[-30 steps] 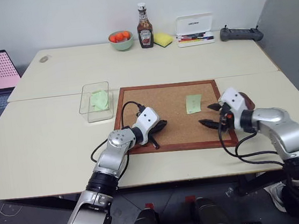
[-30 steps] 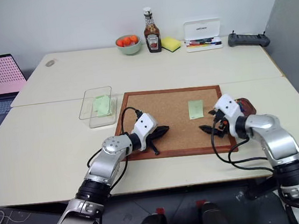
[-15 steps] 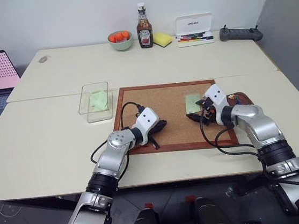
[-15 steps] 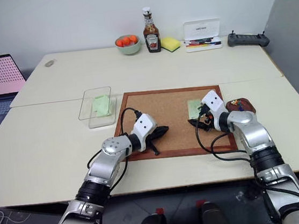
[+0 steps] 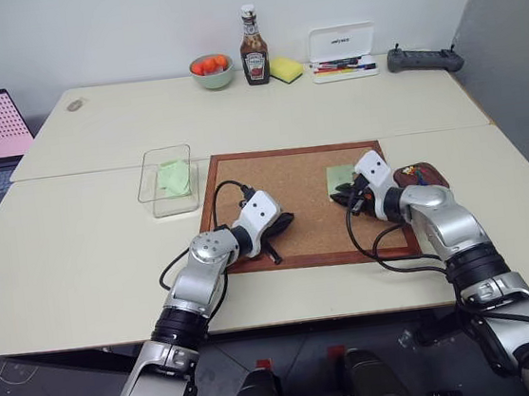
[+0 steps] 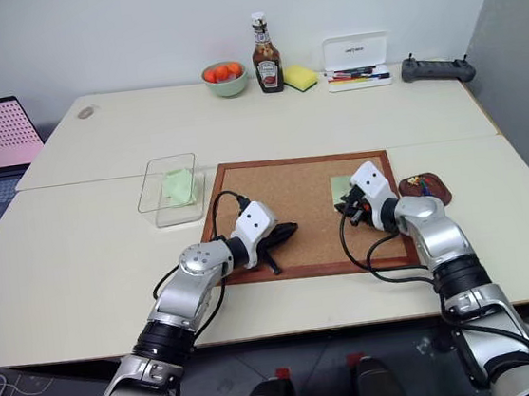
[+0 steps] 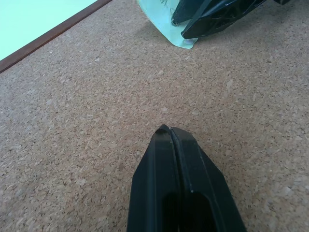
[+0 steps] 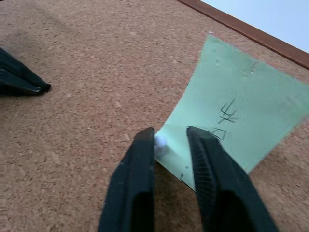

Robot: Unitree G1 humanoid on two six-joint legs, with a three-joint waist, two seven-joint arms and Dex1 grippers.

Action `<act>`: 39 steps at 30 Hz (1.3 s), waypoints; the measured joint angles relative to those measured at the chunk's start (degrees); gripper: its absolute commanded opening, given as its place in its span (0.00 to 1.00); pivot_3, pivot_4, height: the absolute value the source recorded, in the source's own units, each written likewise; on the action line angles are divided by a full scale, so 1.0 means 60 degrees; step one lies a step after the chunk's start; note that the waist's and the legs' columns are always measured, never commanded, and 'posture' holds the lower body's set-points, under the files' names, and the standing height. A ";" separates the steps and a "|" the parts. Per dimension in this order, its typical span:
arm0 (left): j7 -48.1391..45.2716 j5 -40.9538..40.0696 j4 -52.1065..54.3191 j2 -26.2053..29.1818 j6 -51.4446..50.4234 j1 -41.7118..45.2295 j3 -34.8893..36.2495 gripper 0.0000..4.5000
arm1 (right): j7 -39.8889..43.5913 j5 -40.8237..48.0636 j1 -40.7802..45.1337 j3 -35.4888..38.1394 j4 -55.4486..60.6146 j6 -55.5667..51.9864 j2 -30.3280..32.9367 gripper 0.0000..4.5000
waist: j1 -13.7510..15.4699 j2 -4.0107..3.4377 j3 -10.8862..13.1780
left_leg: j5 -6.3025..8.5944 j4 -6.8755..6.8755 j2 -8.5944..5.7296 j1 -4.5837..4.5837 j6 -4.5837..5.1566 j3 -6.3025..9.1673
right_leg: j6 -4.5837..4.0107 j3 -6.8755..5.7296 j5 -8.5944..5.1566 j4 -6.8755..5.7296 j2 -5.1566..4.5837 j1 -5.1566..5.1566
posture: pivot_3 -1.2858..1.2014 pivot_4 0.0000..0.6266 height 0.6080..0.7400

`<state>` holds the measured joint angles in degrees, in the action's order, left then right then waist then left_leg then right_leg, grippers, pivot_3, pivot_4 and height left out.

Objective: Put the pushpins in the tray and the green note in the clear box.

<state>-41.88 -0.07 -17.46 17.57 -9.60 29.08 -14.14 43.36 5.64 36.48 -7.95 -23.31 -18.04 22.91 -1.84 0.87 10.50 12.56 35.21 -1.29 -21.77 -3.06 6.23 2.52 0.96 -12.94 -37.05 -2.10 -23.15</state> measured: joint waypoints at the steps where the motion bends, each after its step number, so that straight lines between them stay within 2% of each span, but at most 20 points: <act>1: 0.0000 0.0000 0.0007 0.0001 0.0000 0.0000 0.0000 0.00 | 0.0034 0.0001 0.0000 -0.0018 0.0001 0.0008 0.0000 0.02 | 0.0000 0.0000 0.0000 | 0.0000 0.0000 0.0000 0.0000 0.0000 0.0000 | 0.0000 0.0000 0.0000 0.0000 0.0000 0.0000 | 0.52 0.24 1.00; 11: -0.0008 0.0000 0.0033 0.0027 -0.0007 -0.0019 -0.0001 0.00 | 0.0228 0.0001 -0.0022 -0.0026 0.0154 -0.0003 0.0047 0.01 | -0.0001 0.0000 0.0000 | 0.0000 -0.0001 0.0000 -0.0004 0.0000 0.0001 | 0.0000 0.0000 0.0000 0.0001 0.0000 -0.0004 | 0.52 0.24 1.00; 20: 0.0007 0.0000 -0.0018 0.0033 -0.0005 0.0009 -0.0005 0.00 | 0.0612 0.0242 0.0039 0.0042 0.1745 0.0032 0.0337 0.01 | -0.0006 0.0000 0.0000 | 0.0000 -0.0001 0.0000 -0.0003 0.0000 0.0002 | 0.0000 -0.0001 0.0000 0.0003 0.0000 -0.0004 | 0.52 0.24 1.00; 27: 0.0074 -0.0223 -0.0187 -0.0153 -0.0045 0.0070 0.0212 0.00 | 0.0888 0.0205 -0.0002 0.0007 0.2079 0.0155 0.0793 0.01 | 0.0003 0.0000 0.0000 | 0.0000 0.0000 -0.0002 -0.0003 0.0000 0.0002 | 0.0001 -0.0001 0.0000 0.0001 -0.0002 -0.0002 | 0.52 0.24 1.00; 33: 0.0079 -0.0270 -0.0221 -0.0177 -0.0041 0.0096 0.0209 0.00 | 0.1050 0.0231 -0.0289 0.0290 0.2666 0.0154 0.1609 0.01 | 0.0011 0.0001 0.0001 | 0.0000 0.0001 -0.0001 -0.0006 0.0000 0.0004 | 0.0002 -0.0003 0.0001 0.0003 -0.0002 -0.0003 | 0.52 0.24 1.00; 39: 0.0073 -0.0254 -0.0232 -0.0113 -0.0004 0.0104 0.0184 0.00 | 0.1007 -0.0125 -0.0828 0.0744 0.2286 0.0294 0.2938 0.01 | 0.0012 -0.0002 -0.0001 | 0.0000 0.0001 -0.0002 -0.0004 0.0000 -0.0005 | 0.0001 0.0002 0.0000 0.0003 -0.0002 -0.0002 | 0.52 0.24 1.00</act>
<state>-41.44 -1.59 -18.84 16.89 -9.63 29.71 -13.04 49.41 4.89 31.51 -3.48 -9.59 -16.27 40.54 -1.77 0.86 10.50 12.56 35.22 -1.30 -21.80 -3.06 6.20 2.53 0.97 -12.94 -37.03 -2.11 -23.16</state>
